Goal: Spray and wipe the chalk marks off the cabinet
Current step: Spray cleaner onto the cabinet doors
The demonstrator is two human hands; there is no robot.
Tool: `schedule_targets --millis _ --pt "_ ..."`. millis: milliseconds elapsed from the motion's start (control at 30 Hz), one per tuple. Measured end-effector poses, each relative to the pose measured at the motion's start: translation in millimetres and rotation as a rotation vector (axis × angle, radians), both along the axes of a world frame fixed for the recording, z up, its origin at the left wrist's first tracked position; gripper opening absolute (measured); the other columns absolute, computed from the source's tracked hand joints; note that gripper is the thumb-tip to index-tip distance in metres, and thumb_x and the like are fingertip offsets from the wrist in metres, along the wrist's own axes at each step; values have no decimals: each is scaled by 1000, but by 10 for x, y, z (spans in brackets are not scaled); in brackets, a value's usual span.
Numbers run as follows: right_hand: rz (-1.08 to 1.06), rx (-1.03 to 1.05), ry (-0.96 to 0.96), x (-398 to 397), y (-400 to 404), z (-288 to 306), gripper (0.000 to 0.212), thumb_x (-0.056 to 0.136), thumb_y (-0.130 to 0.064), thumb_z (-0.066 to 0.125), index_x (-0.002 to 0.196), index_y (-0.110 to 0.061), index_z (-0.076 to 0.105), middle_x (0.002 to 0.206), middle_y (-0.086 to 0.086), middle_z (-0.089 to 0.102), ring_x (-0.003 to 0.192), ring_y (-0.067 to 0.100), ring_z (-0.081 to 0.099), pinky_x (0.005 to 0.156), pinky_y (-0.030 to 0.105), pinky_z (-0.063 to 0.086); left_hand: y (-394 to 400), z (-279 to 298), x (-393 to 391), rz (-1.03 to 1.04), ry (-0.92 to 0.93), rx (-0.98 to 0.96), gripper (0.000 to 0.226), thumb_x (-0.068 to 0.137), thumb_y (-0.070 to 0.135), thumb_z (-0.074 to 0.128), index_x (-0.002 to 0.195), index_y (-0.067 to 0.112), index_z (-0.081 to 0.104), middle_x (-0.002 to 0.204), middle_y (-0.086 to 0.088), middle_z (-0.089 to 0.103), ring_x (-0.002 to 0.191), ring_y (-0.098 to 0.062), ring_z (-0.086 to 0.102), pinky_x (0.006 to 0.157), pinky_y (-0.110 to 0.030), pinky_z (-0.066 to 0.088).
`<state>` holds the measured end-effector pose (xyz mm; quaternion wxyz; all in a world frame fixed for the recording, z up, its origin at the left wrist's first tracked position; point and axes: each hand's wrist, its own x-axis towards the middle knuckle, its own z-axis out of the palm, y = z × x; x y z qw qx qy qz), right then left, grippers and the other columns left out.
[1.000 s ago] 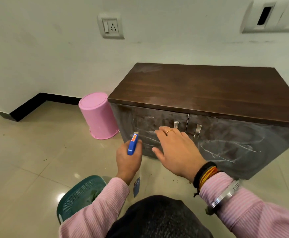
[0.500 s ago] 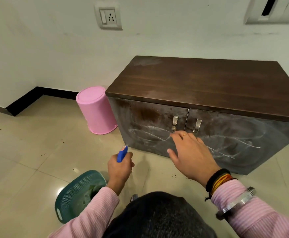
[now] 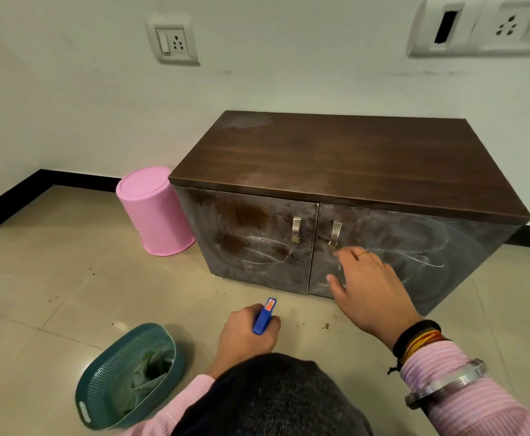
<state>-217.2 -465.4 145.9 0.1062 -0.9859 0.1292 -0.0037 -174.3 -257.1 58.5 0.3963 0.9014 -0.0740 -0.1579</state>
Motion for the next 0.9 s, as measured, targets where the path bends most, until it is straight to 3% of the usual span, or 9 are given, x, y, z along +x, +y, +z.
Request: schedule_targets --millis 100,233,400,500,633,733,900 --pt "-65 16 -10 -66 -187 17 43 98 -42 43 136 -21 47 138 2 50 125 23 48 104 40 41 -176 41 -86 -156 -35 69 27 93 39 60 70 29 51 62 8 54 54 -7 48 52 -12 34" --pt "-187 34 -6 -155 -455 39 40 97 -37 45 133 -18 50 132 7 54 119 27 52 100 43 44 -457 105 -131 -287 -76 196 30 93 41 56 68 27 49 64 8 53 56 -8 48 52 -18 32" --pt "-345 73 -55 -260 -789 131 44 95 -32 47 136 -17 50 134 11 54 121 33 51 98 47 46 -785 177 -110 -478 -176 187 33 88 47 54 69 21 47 63 1 54 57 -19 53 50 -28 35" --pt "-438 94 -125 -347 -1009 198 43 95 -28 48 135 -14 52 134 13 55 120 33 53 98 46 47 -988 300 -101 -630 -228 169 31 90 45 53 68 25 44 60 2 52 50 -15 47 48 -27 32" --pt "-549 96 -201 -495 -1282 258 40 94 -24 49 132 -13 53 131 14 56 115 35 55 95 46 48 -1347 468 -107 -572 -347 71 36 90 40 52 61 22 40 52 3 47 45 -14 43 47 -26 27" --pt "-585 98 -217 -557 -1356 248 40 94 -24 49 132 -12 54 130 13 57 114 34 56 95 46 49 -1556 496 -104 -500 -336 -18 38 91 42 53 60 23 42 51 4 48 44 -13 42 47 -26 28" --pt "-576 101 -171 -643 -1338 150 38 95 -28 49 130 -14 54 125 11 60 109 31 59 92 46 52 -1481 256 -138 -634 -224 138 30 88 40 50 66 22 42 56 2 49 48 -18 45 47 -28 31"
